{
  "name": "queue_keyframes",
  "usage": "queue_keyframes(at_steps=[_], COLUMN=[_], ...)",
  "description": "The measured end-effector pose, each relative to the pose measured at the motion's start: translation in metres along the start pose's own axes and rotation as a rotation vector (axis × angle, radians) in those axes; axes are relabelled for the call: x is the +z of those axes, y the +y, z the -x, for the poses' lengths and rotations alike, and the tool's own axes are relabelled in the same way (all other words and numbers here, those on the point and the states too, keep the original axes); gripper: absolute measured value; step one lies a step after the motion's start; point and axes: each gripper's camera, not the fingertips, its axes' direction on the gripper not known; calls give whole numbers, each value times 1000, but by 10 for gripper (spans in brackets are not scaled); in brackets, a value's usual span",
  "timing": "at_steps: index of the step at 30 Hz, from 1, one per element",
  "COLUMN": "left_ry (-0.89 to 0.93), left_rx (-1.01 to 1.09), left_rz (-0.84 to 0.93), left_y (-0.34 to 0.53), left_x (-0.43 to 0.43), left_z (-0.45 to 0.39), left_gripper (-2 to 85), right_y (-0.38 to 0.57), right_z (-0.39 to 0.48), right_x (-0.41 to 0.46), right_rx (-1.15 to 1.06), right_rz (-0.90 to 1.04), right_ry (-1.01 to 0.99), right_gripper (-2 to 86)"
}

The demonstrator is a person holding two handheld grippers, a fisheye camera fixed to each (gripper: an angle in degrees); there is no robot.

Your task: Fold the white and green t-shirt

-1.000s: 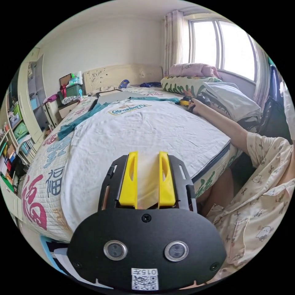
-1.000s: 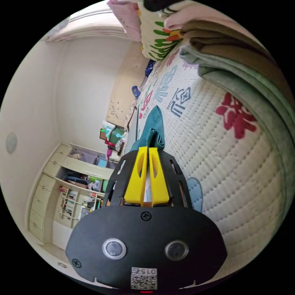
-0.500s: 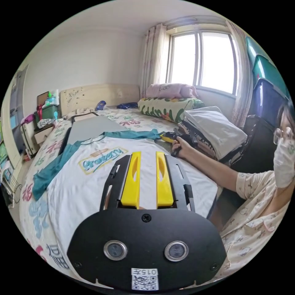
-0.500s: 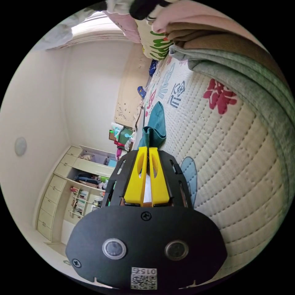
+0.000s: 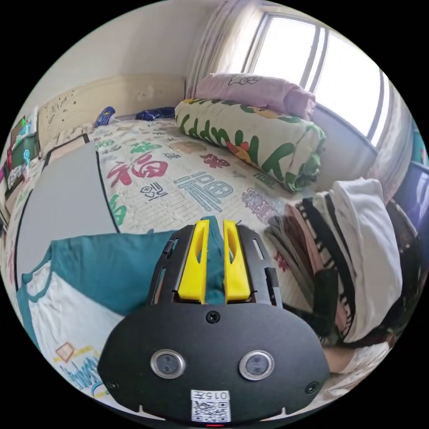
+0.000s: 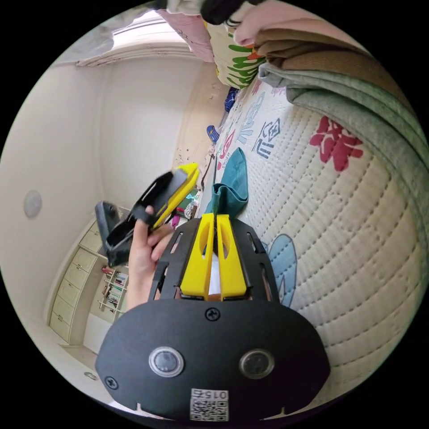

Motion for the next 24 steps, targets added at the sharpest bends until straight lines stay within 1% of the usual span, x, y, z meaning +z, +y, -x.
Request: queue_keyframes(at_steps=[3, 5, 6, 8, 10, 12, 15, 17, 19, 24], left_ry=[52, -5, -36, -149, -180, -190, -228, -253, -272, -279], left_rx=[-33, 0, 13, 98, 121, 115, 127, 157, 175, 183], left_rz=[120, 247, 272, 266, 288, 303, 273, 238, 239, 197], left_y=[-49, -75, -79, -90, -101, -111, -113, -109, -109, -102], left_x=[58, 104, 113, 126, 133, 137, 142, 150, 154, 154], left_z=[1, -7, -11, -29, -36, -39, -40, -44, -48, -48], left_gripper=[70, 80, 83, 73, 69, 68, 65, 62, 59, 43], right_y=[2, 4, 5, 7, 11, 15, 24, 32, 39, 61], right_z=[8, 11, 11, 10, 12, 12, 10, 6, 5, -10], right_x=[7, 12, 14, 21, 25, 29, 36, 44, 47, 55], right_rx=[-8, -4, -1, 18, 6, -3, -7, 16, 6, 15], right_rz=[5, 10, 10, 19, 18, 17, 25, 43, 42, 54], right_ry=[13, 19, 18, 33, 36, 24, 28, 84, 106, 121], right_gripper=[-1, -1, -1, -2, -2, -2, -2, -2, -2, -2])
